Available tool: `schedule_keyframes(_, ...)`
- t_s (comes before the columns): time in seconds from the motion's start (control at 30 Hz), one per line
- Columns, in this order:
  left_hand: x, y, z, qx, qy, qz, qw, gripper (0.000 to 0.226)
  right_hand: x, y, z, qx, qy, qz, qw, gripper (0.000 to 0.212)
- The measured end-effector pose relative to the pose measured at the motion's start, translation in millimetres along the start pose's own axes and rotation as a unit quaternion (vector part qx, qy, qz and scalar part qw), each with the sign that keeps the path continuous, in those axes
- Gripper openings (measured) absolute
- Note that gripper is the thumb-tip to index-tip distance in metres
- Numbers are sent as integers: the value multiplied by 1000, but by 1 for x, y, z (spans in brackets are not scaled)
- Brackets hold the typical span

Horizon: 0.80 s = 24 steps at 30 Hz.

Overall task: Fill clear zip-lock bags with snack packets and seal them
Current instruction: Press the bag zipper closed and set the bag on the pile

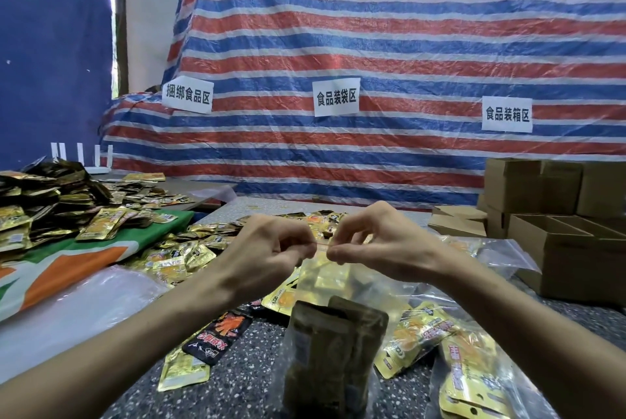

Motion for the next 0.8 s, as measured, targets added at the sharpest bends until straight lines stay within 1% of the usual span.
schedule_keyframes(0.13,-3,1,0,-11,12,-12,1000,27,-11,14,-10,21,4,2,1000,11)
schedule_keyframes(0.2,-3,1,0,-15,16,-16,1000,26,-14,20,-16,30,3,-2,1000,8)
schedule_keyframes(0.3,-3,1,-1,-14,18,-15,1000,24,-15,27,-21,39,11,-6,999,9)
schedule_keyframes(0.43,-6,2,3,-15,6,-16,1000,34,-20,38,-28,53,20,-7,998,11)
schedule_keyframes(0.53,-9,4,5,-14,0,-16,1000,33,-24,47,-34,68,16,-14,997,17)
schedule_keyframes(0.8,-8,6,1,-24,6,-14,1000,29,-29,67,-43,102,15,-23,994,16)
Point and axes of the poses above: each hand's wrist, its own y-axis away from the middle knuckle, its own x-axis out of the palm, z = x × y, the point moved 1 cm from there along -y, towards the middle knuckle, and after that the axes turned 5 degrees about -x, right-handed, at the moved point
